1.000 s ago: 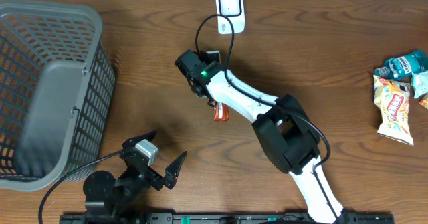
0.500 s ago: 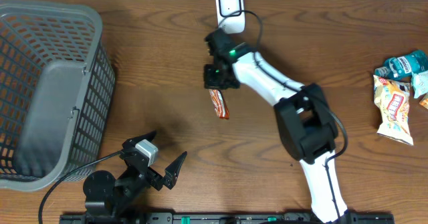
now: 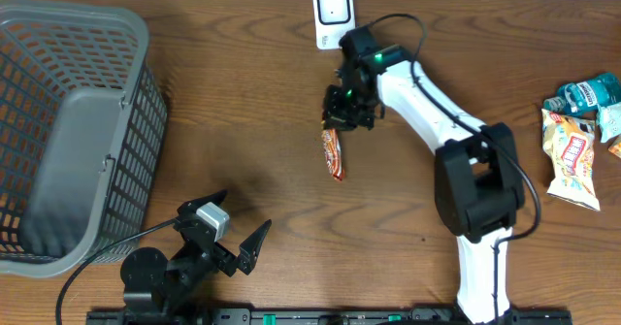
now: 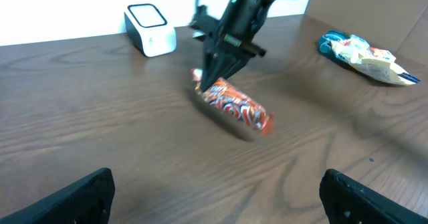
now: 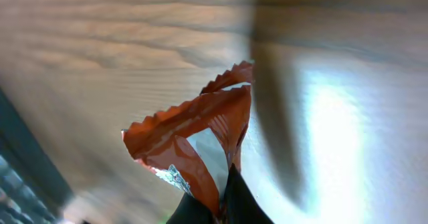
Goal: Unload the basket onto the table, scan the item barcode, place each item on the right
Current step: 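Carry the red packet right and up toward the scanner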
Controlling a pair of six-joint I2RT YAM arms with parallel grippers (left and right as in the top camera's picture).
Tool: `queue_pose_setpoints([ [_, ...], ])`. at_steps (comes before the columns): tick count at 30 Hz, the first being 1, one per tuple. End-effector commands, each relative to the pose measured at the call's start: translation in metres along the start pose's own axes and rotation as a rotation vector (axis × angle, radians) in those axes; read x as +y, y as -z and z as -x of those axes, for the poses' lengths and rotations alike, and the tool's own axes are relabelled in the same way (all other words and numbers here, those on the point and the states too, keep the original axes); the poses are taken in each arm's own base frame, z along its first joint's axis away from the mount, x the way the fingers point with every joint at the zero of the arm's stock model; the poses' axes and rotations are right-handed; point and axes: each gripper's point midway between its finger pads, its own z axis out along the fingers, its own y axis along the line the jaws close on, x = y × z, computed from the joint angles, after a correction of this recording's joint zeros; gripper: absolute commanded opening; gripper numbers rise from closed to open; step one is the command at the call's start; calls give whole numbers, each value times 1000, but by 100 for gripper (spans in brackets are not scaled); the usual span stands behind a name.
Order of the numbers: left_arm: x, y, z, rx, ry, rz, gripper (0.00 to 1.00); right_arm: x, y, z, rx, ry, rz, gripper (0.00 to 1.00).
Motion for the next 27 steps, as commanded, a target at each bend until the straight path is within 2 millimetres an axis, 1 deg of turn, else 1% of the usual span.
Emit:
queue_pose_setpoints([
  [1, -1, 0, 0, -4, -20, -2, 98, -17, 29, 7, -82, -278, -60, 1],
  [3, -1, 0, 1, -4, -21, -1, 98, -32, 41, 3, -106, -453, -119, 1],
  [4, -1, 0, 0, -4, -21, -2, 98, -44, 51, -2, -130, -593, -167, 1],
  [5, -1, 0, 0, -4, -20, -2, 98, -48, 54, -5, -137, -640, -182, 1],
  [8, -1, 0, 0, -4, -21, -2, 98, -69, 76, -26, -165, -952, -270, 1],
  [10, -1, 0, 0, -4, -21, -1, 98, -76, 90, -40, -172, -1104, -302, 1],
  [12, -1, 0, 0, -4, -21, -1, 98, -76, 101, -47, -180, -1154, -301, 1],
  [16, -1, 0, 0, -4, -21, -2, 98, -71, 127, -49, -244, -1140, -250, 1],
  [20, -1, 0, 0, -4, -20, -2, 98, -75, 166, -48, -399, -1068, -221, 2],
  [22, -1, 0, 0, -4, -20, -2, 98, -78, 190, -42, -513, -969, -219, 1],
  [23, -1, 0, 1, -4, -21, -1, 98, -78, 204, -37, -583, -877, -221, 1],
  [25, -1, 0, 0, -4, -20, -2, 98, -71, 228, -26, -690, -697, -221, 1],
  [27, -1, 0, 0, -4, -20, -2, 98, -58, 244, -17, -769, -545, -211, 1],
])
